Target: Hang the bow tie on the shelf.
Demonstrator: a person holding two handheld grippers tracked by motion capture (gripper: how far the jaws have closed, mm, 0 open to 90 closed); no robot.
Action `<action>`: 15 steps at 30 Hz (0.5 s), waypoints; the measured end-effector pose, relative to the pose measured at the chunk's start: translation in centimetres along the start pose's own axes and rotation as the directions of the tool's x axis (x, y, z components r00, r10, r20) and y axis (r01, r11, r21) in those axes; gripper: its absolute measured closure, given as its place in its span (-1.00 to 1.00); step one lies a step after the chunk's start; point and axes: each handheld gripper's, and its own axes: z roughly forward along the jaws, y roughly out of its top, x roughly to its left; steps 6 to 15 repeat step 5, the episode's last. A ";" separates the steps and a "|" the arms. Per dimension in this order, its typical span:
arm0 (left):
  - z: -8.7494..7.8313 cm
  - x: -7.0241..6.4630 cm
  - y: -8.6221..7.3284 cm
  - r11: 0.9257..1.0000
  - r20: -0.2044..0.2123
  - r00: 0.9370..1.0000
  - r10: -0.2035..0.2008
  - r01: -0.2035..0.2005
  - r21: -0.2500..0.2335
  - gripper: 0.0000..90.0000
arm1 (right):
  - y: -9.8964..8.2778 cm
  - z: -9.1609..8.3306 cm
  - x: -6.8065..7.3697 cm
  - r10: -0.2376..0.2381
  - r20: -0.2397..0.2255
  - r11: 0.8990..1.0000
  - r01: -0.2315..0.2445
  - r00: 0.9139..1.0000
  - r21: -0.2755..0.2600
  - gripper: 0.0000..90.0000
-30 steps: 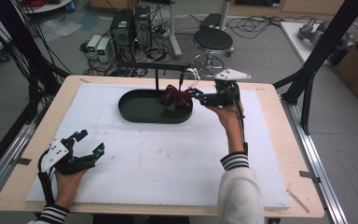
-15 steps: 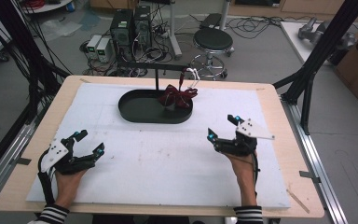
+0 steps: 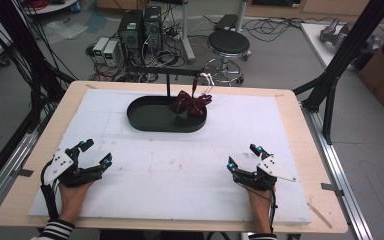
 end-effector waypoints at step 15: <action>0.0 0.0 0.0 1.000 -0.003 1.000 -0.007 0.007 -0.002 -0.65 | -0.1 -0.3 0.2 -0.012 0.007 1.000 0.012 1.000 -0.024 -0.77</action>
